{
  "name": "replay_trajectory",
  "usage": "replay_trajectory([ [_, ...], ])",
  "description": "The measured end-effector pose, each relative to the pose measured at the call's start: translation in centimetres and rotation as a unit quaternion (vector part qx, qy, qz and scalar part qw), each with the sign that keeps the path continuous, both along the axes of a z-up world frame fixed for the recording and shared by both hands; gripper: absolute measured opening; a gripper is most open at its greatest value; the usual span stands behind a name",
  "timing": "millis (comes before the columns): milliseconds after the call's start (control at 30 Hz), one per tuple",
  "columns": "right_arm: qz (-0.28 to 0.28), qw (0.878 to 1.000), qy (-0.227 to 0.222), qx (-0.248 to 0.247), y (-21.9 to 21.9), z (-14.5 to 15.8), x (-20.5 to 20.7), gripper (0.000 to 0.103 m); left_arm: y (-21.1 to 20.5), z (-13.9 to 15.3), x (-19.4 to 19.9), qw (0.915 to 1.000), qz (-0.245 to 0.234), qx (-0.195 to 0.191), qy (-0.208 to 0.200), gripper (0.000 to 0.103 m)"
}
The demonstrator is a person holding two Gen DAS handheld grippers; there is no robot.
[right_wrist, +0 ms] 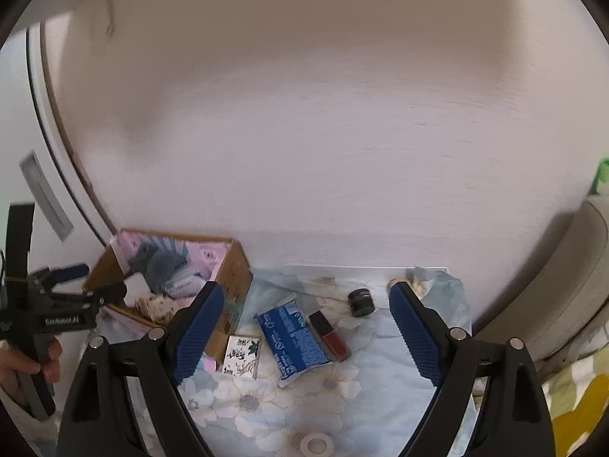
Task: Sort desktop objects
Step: 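Move both tools back over the remaining items on the sheet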
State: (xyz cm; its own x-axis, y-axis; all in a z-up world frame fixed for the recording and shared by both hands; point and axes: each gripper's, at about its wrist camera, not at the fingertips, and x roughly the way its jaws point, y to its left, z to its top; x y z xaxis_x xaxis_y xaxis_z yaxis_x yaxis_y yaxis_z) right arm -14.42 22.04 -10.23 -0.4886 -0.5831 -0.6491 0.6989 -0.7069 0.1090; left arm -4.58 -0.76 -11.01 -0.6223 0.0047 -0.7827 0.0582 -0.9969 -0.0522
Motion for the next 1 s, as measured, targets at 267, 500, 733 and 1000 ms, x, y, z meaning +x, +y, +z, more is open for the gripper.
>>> replay_trajectory([
  [267, -0.023, 0.999, -0.028, 0.016, 4.7, -3.1, -1.8, 0.087, 3.7, -1.2, 1.0, 0.9971, -0.051, 0.057, 0.002, 0.102],
  [500, -0.013, 0.996, -0.077, 0.032, 6.3, -6.9, -3.7, 0.087, 9.0, -3.4, 1.9, 0.9972, -0.062, 0.042, 0.007, 0.102],
  [733, 0.037, 0.992, -0.100, 0.062, 5.3, -9.8, -5.9, 0.086, 11.2, -9.1, 3.0, 0.9990, 0.043, 0.013, -0.002, 0.094],
  [1000, 0.096, 0.985, -0.112, 0.085, 2.1, -13.1, -7.6, 0.086, 13.9, -14.9, 1.2, 0.9948, 0.100, -0.009, -0.022, 0.085],
])
